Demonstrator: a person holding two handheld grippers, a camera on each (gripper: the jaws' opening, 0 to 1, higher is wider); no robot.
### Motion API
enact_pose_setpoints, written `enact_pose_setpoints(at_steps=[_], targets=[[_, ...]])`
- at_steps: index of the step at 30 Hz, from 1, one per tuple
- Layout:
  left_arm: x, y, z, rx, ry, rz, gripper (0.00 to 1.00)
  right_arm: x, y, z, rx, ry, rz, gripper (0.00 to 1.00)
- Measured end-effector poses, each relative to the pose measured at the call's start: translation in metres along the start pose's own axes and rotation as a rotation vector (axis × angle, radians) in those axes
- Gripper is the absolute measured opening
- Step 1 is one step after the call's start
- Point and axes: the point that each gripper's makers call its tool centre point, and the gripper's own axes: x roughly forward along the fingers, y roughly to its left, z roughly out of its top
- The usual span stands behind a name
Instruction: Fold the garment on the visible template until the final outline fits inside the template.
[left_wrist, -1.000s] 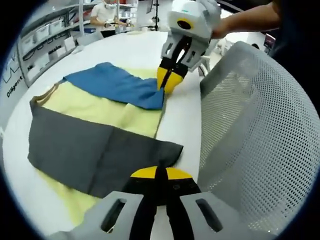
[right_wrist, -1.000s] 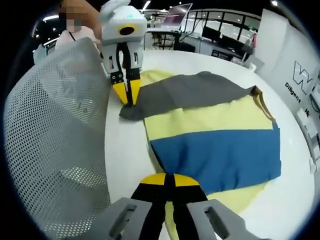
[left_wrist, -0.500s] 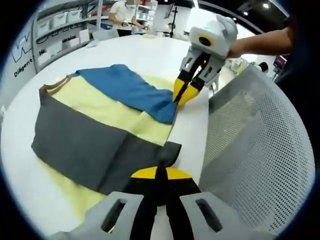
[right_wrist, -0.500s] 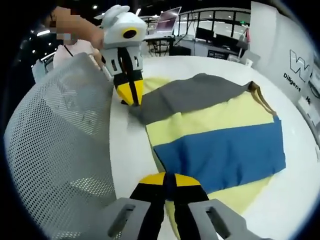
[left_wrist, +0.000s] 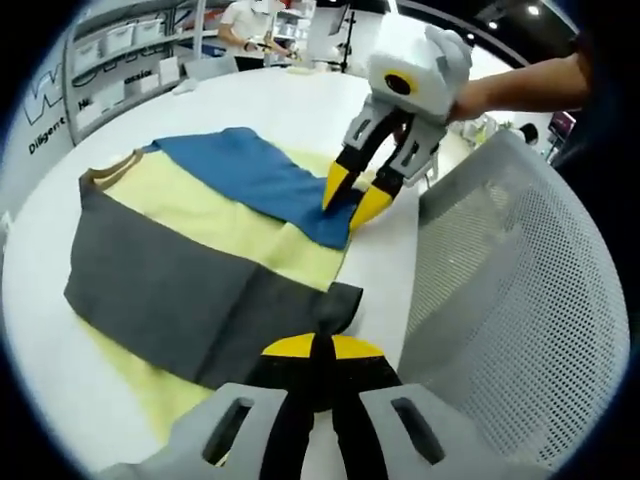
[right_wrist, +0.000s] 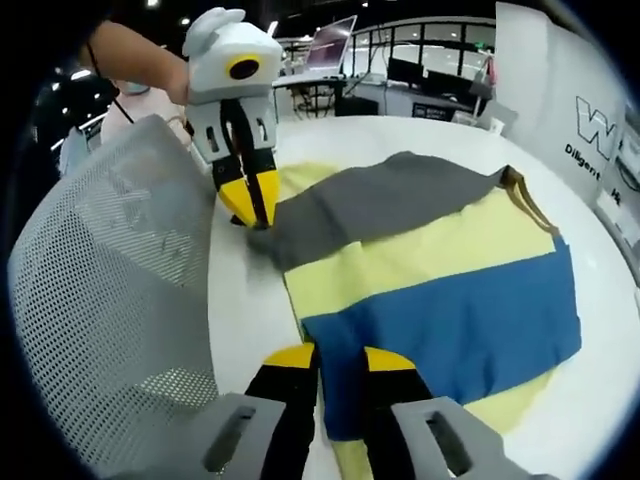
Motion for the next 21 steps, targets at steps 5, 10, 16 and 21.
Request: enact_pose_setpoints(at_steps=[5, 10, 16, 21], targets=[[0.0, 0.002, 0.002, -0.004, -0.003, 0.004, 0.03, -0.002, -0.006, 0.001, 0.015, 0.012, -0.019, 0.0], [-0.005, 0.009, 0.007, -0.017, -0.02, 0.02, 0.03, -0.012, -0.009, 0.01, 0.015, -0.01, -0.022, 0.0], [-0.011, 0.019, 0.012, -0.031, -0.037, 0.041, 0.03, -0.024, -0.019, 0.019, 0.002, -0.035, -0.055, 0.0], [-0.019, 0.028, 0.017, -0.035, -0.054, 0.065, 0.03, -0.035, -0.029, 0.023, -0.015, -0.042, -0.082, 0.0]])
